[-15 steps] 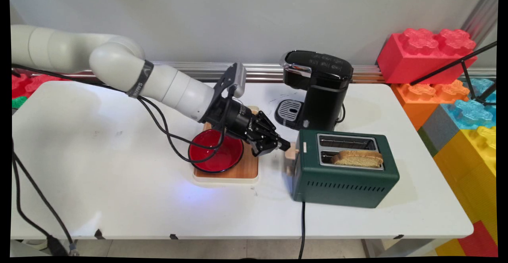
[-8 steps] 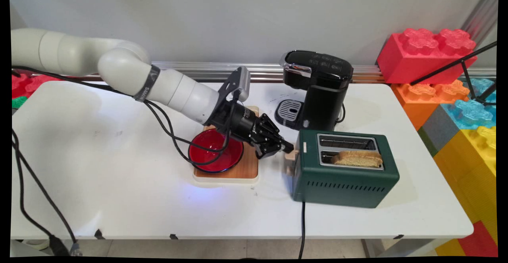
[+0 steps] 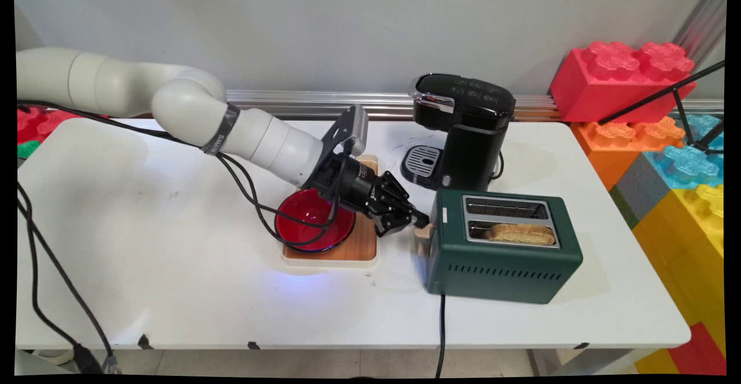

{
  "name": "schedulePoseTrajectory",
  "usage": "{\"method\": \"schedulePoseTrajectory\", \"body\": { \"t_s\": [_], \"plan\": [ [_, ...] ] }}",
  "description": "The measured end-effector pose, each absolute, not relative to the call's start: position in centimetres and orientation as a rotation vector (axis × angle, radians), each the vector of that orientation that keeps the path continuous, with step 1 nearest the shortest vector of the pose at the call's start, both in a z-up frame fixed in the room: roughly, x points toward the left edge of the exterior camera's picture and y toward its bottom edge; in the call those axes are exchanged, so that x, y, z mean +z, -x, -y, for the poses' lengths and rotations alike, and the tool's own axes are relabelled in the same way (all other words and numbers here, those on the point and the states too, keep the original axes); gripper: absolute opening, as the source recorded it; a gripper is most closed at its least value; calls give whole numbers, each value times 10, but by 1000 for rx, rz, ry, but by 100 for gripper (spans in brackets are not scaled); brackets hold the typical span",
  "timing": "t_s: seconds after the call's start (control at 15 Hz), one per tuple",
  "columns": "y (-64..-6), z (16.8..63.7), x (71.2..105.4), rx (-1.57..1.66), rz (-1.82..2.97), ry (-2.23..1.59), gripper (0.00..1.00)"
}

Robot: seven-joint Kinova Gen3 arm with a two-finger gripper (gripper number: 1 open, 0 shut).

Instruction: Press the toaster switch

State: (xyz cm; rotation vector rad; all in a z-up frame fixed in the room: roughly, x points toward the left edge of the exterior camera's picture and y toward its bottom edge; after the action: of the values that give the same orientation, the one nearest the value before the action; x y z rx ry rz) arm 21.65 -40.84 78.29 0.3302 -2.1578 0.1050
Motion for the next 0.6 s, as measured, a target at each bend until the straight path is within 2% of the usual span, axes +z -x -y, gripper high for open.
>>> {"method": "schedulePoseTrajectory", "body": {
  "t_s": [0.6],
  "plan": [
    [-215, 410, 767, 105, 2170, -335, 0]
  ]
}}
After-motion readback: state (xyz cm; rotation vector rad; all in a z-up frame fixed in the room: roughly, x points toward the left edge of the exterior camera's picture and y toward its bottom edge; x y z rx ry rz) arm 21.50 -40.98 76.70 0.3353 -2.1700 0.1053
